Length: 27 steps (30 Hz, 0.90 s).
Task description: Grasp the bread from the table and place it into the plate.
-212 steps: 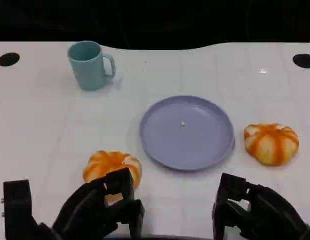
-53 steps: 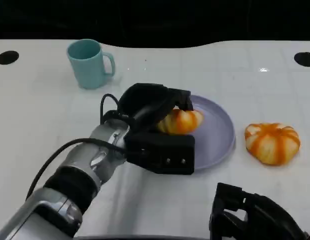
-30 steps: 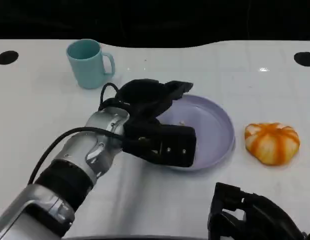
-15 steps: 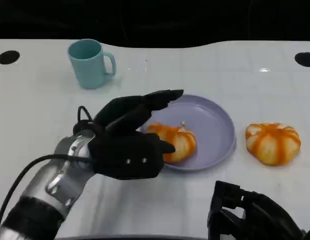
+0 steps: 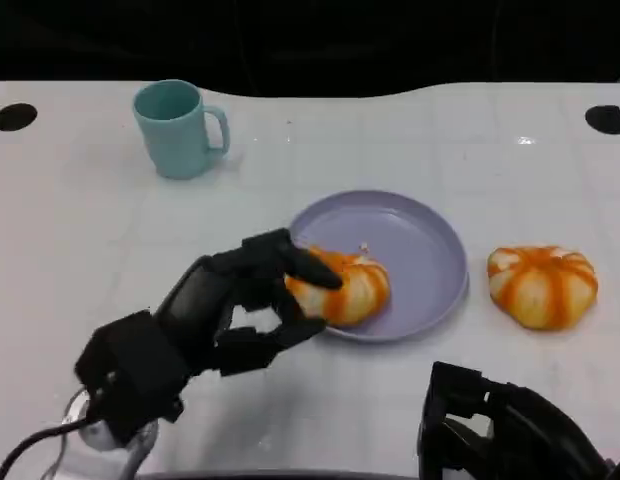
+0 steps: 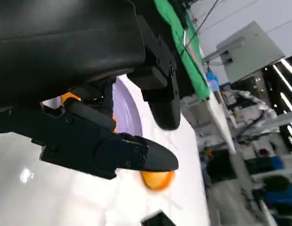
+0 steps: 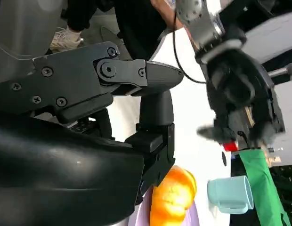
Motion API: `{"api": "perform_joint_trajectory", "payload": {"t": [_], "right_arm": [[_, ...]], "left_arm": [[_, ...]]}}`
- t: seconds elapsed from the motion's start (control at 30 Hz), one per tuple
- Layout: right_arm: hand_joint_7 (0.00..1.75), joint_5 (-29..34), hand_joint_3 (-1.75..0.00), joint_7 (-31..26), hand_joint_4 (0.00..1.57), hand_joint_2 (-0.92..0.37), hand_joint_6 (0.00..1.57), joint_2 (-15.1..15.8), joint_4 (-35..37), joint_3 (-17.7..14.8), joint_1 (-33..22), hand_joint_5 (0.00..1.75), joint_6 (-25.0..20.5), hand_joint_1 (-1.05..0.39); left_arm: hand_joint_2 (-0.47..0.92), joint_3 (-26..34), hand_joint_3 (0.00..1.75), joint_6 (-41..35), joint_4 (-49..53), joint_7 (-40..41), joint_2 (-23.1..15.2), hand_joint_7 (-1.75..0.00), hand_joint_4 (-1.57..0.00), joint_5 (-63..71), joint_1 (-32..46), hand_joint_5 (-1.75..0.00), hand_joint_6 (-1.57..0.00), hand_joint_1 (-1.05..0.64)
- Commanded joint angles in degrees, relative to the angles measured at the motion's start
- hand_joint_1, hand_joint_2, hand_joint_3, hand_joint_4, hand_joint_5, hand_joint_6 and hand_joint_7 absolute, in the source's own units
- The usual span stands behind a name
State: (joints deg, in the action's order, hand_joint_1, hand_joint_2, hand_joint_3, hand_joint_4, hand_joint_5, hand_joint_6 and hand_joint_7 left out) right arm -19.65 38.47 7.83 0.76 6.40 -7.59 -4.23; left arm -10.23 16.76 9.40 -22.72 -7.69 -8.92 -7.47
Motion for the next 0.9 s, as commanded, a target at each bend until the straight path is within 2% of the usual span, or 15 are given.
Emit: {"api": "perform_joint_trajectory", "payload": {"t": [0.03, 0.13, 0.3, 0.4, 0.63, 0.9], "right_arm": [[1.65, -0.4, -0.42, 0.2, 0.60, -0.91, 0.45, 0.8, -0.6, -0.6, -0.2, 1.75, -0.2, -0.48], [1.65, -0.6, -0.41, 0.1, 0.61, -0.91, 0.46, 0.8, -0.8, -0.5, -0.2, 1.75, -0.5, -0.48], [1.65, -0.5, -0.41, 0.3, 0.62, -0.91, 0.47, 1.1, -1.1, -0.5, -0.5, 1.75, -0.1, -0.48], [1.65, -0.6, -0.41, 0.6, 0.61, -0.92, 0.46, 1.3, -1.3, -0.6, -0.7, 1.75, 0.1, -0.48], [1.65, -1.7, -0.41, 0.6, 0.60, -0.92, 0.46, 1.8, -2.1, -1.2, -0.7, 1.75, -1.2, -0.48], [1.66, -1.5, -0.42, 1.1, 0.61, -0.92, 0.44, 1.5, 0.0, -1.9, 0.5, 1.75, 0.5, -0.48]], "left_arm": [[0.92, 3.1, 0.22, -8.5, -6.3, -6.4, -2.3, -1.61, -0.75, -9.6, 5.0, -1.75, -0.57, -0.67], [0.92, 4.1, 0.22, -14.7, -10.7, -6.8, -2.6, -1.72, -0.75, -12.8, 8.1, -1.75, -0.57, -0.68], [0.92, 4.5, 0.27, -18.7, -12.1, -9.7, -3.1, -1.75, -0.76, -14.6, 10.7, -1.75, -0.57, -0.62], [0.92, 4.7, 0.27, -20.2, -11.6, -11.2, -2.5, -1.75, -0.79, -15.7, 11.4, -1.75, -0.59, -0.59], [0.92, 6.0, 0.24, -22.1, -8.0, -14.1, 0.2, -1.75, -0.88, -19.3, 12.1, -1.75, -0.66, -0.64], [0.92, 7.6, 0.22, -24.0, -4.3, -16.7, 1.7, -1.75, -0.91, -21.1, 10.3, -1.75, -0.68, -0.66]]}}
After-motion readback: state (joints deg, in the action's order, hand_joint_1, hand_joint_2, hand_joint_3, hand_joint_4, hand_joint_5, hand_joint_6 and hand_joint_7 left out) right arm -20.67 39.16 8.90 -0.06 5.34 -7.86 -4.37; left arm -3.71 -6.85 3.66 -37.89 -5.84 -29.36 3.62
